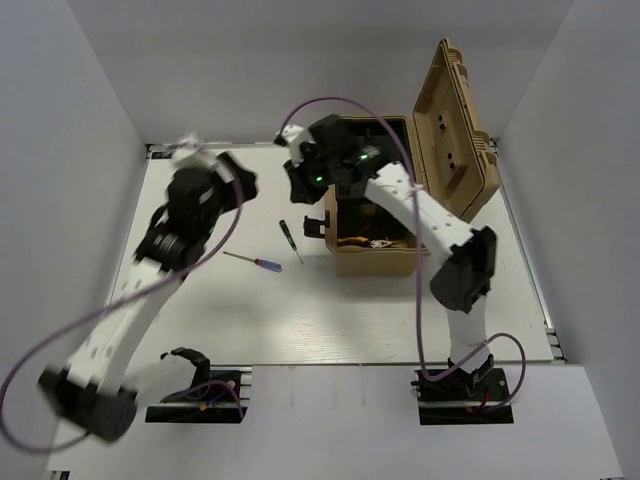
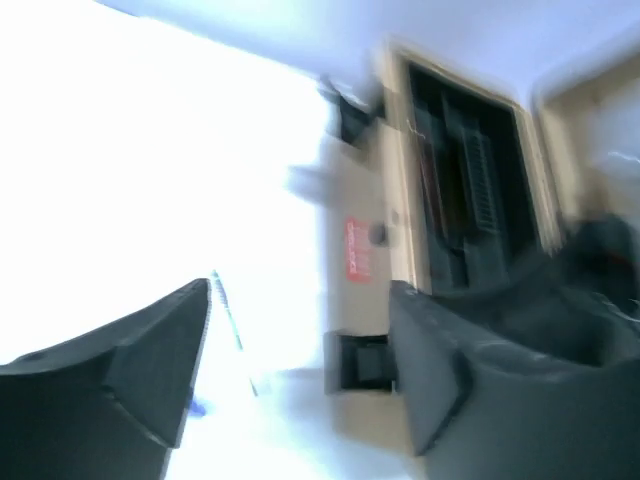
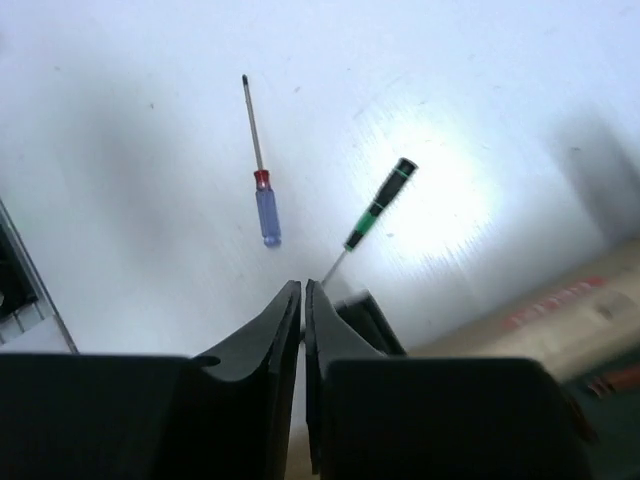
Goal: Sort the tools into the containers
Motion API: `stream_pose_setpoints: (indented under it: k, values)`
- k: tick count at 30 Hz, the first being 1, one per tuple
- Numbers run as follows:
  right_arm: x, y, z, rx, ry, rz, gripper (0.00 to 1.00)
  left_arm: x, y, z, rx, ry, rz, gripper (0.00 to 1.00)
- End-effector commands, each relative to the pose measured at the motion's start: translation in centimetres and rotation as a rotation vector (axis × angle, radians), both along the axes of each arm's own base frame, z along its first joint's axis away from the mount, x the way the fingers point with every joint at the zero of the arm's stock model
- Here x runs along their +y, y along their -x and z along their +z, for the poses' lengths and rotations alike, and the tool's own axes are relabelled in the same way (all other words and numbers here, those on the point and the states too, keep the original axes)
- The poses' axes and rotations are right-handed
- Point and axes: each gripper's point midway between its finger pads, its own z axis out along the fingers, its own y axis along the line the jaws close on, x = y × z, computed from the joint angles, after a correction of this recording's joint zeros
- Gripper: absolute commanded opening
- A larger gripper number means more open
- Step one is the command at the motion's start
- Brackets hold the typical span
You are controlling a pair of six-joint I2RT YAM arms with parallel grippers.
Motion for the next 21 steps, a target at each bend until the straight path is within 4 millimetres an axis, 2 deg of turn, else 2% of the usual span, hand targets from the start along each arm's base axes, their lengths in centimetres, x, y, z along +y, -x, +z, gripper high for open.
stream_pose_setpoints:
  k: [1, 2, 3, 4, 5, 6, 7, 8, 9, 11, 12, 13, 16, 19, 21]
  values:
    - [3.7, 0.4, 0.1, -0.02, 0.028, -0.038, 0.13, 9.7, 6.1, -2.9, 0.043, -0.118, 0.356, 0.9]
    - [4.6, -1.3, -1.6, -0.043, 0.053, -0.096, 0.14, 10.9, 8.0, -5.5, 0.097, -0.156, 0.379, 0.93]
    - [4.5, -1.9, -2.5, -0.064, 0.09, -0.144, 0.18, 12.0, 9.3, -5.8, 0.097, -0.142, 0.425, 0.95]
    - [6.1, -1.3, -3.6, -0.071, 0.098, -0.137, 0.22, 13.0, 11.3, -5.8, 0.066, -0.124, 0.436, 0.95]
    - [6.5, -1.5, -4.4, -0.077, 0.115, -0.149, 0.25, 13.4, 12.2, -5.9, 0.055, -0.116, 0.436, 0.96]
    - [6.6, -2.1, -5.8, -0.093, 0.154, -0.189, 0.34, 13.8, 13.2, -6.1, 0.048, -0.103, 0.439, 0.97]
    - [7.8, -1.6, -6.9, -0.105, 0.167, -0.184, 0.36, 14.0, 13.8, -6.6, 0.038, -0.096, 0.44, 0.97]
    - [7.8, -2.0, -7.5, -0.127, 0.189, -0.215, 0.41, 14.5, 14.9, -5.9, -0.008, -0.063, 0.442, 0.97]
    - [8.0, -2.4, -9.3, -0.147, 0.232, -0.247, 0.46, 14.3, 15.4, -5.9, -0.023, -0.056, 0.419, 0.97]
    - [8.6, -3.1, -9.9, -0.207, 0.251, -0.3, 0.53, 14.4, 15.9, -6.0, -0.04, -0.05, 0.408, 0.97]
    - [8.6, -3.7, -11.6, -0.226, 0.287, -0.314, 0.53, 14.5, 16.1, -6.6, -0.03, -0.057, 0.407, 0.97]
    - [8.6, -4.0, -11.9, -0.234, 0.29, -0.321, 0.55, 14.4, 16.2, -6.9, -0.028, -0.059, 0.398, 0.97]
    - [8.6, -4.3, -14.2, -0.258, 0.342, -0.324, 0.55, 14.3, 16.2, -7.9, -0.004, -0.083, 0.386, 0.97]
    - [8.4, -5.2, -16.1, -0.289, 0.38, -0.345, 0.54, 13.9, 16.0, -8.0, -0.01, -0.082, 0.365, 0.98]
    - [8.1, -6.1, -16.4, -0.321, 0.388, -0.391, 0.52, 13.7, 16.0, -8.4, -0.001, -0.092, 0.352, 0.98]
